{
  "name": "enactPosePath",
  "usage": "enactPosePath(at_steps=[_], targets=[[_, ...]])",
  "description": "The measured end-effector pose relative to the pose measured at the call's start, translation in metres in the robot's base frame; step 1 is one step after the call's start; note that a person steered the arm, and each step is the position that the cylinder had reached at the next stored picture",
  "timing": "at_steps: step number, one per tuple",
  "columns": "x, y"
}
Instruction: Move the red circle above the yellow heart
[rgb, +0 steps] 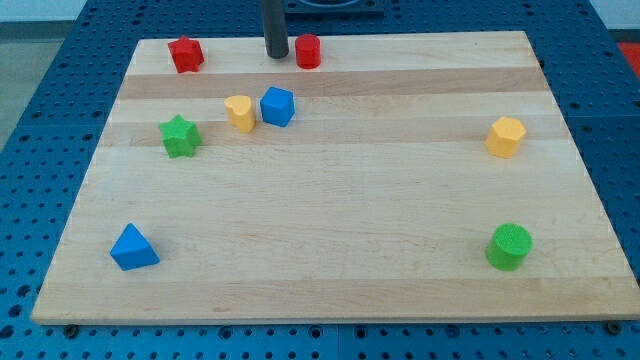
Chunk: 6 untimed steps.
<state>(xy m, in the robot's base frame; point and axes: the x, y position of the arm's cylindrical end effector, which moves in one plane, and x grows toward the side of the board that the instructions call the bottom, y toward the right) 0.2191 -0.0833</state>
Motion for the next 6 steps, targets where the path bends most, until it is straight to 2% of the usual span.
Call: enactPosePath(at_steps=[4,5,6], targets=[[-0.027,0.002],[-0.025,0.073],[-0.022,0.104]])
